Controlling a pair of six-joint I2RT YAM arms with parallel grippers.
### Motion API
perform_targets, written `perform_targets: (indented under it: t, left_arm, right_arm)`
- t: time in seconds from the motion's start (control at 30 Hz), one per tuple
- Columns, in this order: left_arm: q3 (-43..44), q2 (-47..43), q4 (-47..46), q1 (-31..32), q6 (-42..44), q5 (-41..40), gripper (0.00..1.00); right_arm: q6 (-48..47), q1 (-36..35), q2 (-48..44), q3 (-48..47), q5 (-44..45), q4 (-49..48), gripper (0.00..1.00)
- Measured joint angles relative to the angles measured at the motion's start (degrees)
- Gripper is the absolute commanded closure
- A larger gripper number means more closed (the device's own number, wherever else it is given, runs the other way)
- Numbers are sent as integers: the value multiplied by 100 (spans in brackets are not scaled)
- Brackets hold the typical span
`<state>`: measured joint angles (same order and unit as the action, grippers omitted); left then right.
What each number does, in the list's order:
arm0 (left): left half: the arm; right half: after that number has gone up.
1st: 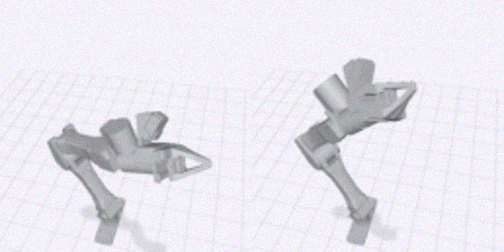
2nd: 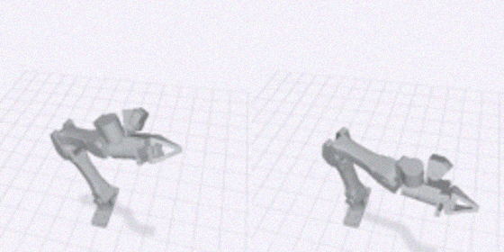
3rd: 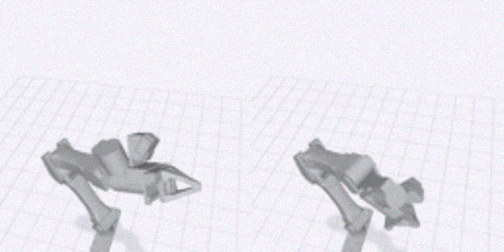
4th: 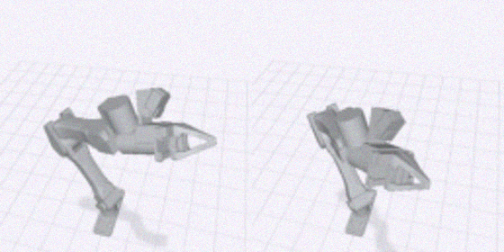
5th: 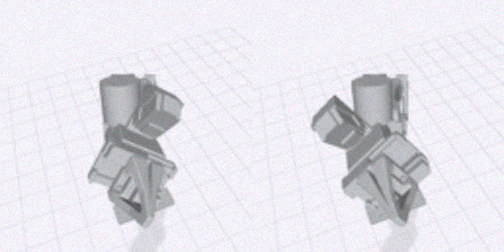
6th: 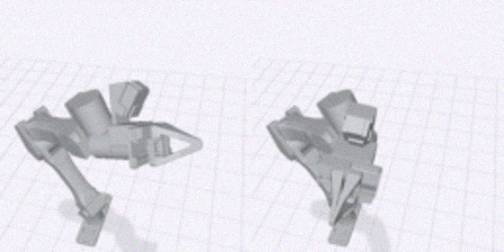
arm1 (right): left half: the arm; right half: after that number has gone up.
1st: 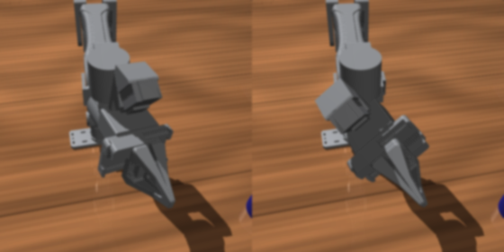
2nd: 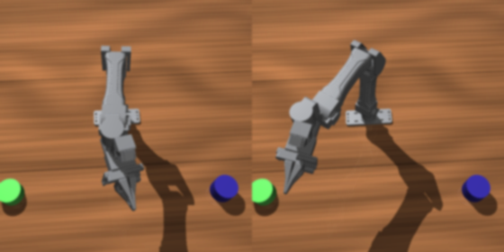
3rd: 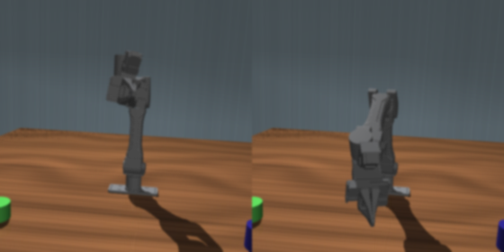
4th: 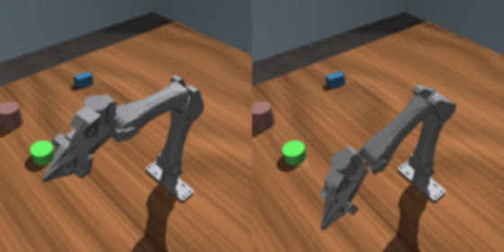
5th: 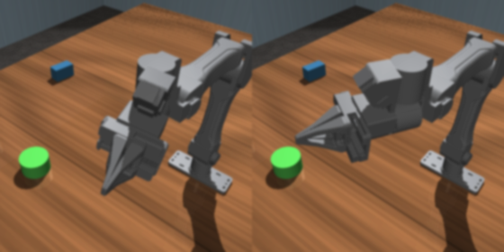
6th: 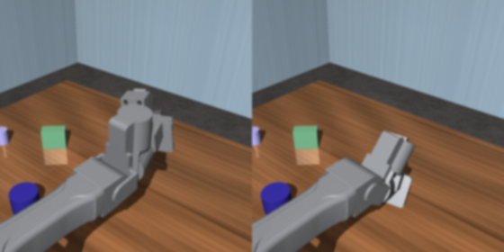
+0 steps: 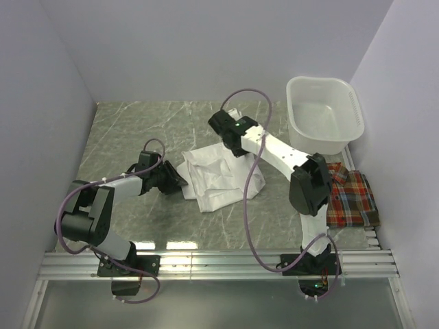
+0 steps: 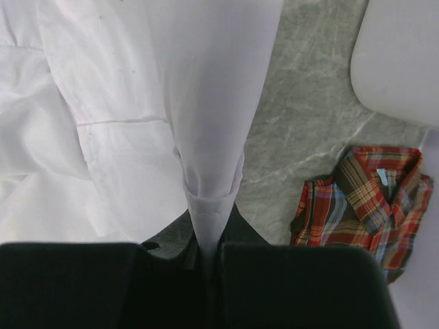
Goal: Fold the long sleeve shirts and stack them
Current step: Fold the shirt
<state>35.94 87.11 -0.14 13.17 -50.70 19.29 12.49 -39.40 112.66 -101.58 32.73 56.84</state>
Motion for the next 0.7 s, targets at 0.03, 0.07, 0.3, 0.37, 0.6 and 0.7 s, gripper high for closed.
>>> perform_targets:
  t: [0.03,0.07,0.3,0.37,0.6,0.7]
  left_arm:
    - [0,42,-66,35,-22,31,58]
    - [-2,66,-107,57,-37,39,65]
    - [-28,168,-166,122,-131,28,87]
    - [-72,166,-192,125,-136,28,94]
    - [-146,160,-308,151,-175,42,98]
    - [-201,133,-389,166,-216,39,98]
  right_arm:
    - [44,-94,109,-83,136,50,100]
    - [83,-179,199,-136,236,83,100]
    - [256,-942,750,-485,988,339,100]
    - [264,-1156,839,-590,1108,380,100]
    - [339,-1681,1340,-1193,1202,520,89]
    - [428,-1788,1663,-1526,1150,542,84]
